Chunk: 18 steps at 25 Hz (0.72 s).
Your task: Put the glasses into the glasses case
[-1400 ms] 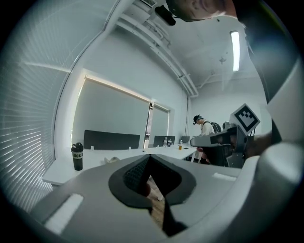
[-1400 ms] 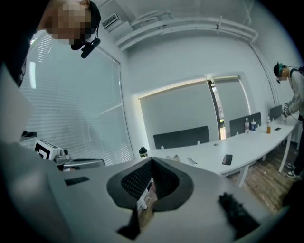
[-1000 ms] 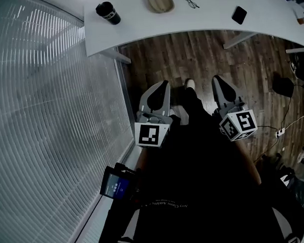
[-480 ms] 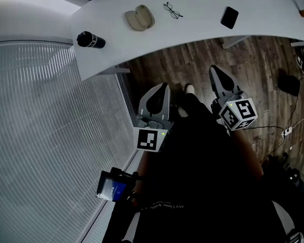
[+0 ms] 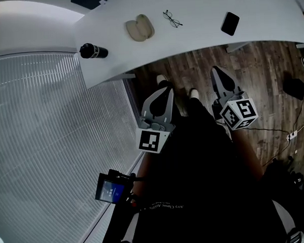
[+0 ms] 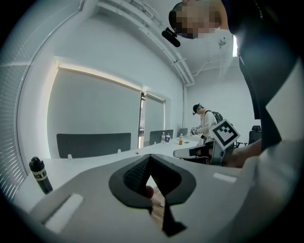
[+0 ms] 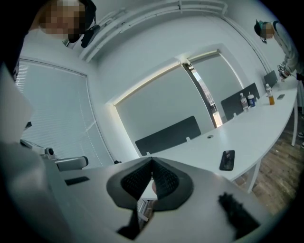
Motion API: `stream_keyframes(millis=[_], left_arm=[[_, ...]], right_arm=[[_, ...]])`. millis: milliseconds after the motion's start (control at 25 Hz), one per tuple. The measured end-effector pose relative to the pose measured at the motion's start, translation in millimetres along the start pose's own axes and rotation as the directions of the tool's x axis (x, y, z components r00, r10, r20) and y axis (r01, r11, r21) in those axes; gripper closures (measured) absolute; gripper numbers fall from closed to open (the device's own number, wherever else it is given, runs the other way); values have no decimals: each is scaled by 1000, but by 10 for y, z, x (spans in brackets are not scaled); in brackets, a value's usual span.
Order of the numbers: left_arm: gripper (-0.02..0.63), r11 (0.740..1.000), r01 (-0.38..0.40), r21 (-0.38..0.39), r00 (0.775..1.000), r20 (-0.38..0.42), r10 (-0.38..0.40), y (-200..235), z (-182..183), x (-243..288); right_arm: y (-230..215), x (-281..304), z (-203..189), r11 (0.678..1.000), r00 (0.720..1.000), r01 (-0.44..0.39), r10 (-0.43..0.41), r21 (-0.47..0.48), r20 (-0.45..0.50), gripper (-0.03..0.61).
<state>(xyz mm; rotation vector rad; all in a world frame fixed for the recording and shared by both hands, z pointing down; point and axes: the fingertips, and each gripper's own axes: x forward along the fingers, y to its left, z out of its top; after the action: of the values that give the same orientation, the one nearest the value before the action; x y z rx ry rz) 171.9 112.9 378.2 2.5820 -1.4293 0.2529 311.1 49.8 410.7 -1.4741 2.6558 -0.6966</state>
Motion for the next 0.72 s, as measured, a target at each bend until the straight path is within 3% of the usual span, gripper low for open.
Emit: stream_keyframes(millis=[400,720], left_arm=[[607,998,53,33,998,29,-54,172,-70,357],[607,999,1,-38,996,93,3,917,155,689]], right_arm=[[-149,356,7,999,998,23,-26,-49,-56,581],[87,1083,291,992,997,-25,16,-121,-76,581]])
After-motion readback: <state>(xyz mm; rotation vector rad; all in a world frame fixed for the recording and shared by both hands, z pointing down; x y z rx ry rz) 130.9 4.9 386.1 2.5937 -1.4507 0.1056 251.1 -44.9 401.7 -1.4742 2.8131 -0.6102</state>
